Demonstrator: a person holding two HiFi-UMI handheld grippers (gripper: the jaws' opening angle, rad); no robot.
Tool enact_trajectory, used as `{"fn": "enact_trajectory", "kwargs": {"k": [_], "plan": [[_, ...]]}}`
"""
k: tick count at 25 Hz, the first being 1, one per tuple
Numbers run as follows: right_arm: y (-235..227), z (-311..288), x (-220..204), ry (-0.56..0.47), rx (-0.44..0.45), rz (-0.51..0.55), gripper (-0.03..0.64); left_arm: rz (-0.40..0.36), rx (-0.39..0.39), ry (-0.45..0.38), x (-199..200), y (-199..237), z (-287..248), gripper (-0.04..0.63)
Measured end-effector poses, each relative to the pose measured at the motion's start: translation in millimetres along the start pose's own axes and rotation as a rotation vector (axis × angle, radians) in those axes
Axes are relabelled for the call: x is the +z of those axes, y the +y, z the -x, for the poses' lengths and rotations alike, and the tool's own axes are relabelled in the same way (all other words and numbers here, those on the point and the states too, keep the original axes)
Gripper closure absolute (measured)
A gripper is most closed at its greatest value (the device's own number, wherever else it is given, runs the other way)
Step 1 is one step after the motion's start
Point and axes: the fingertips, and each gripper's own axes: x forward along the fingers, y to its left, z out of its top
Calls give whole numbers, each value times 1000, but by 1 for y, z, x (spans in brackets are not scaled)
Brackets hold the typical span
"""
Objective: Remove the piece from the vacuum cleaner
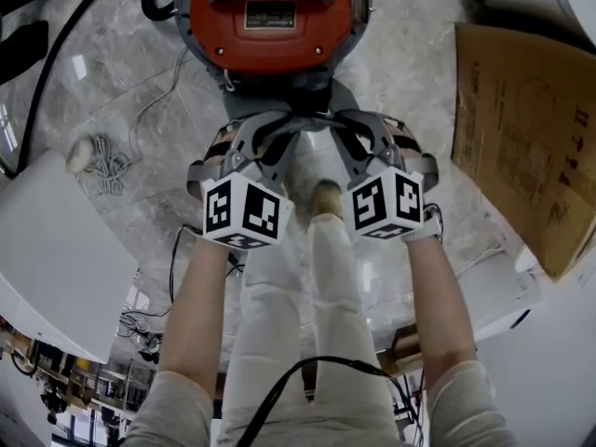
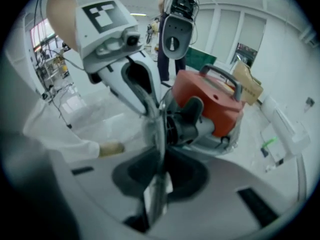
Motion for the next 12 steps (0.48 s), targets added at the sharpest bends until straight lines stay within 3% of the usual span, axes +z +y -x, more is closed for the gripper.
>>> {"fn": "enact_trajectory", "kwargs": {"k": [4,7,9,12], "plan": [[5,8,11,36,-8,111,574,159,45,19,-10,4,-2,544],[5,11,18,67,-15,241,574,247,37,28,-18,3,-4,549],[6,10,17,75,-11,286,575,267,15,32,-21,1,-3,554],[4,7,11,54,17,213,575,218,-8,53,-18,-3,2,555]]}}
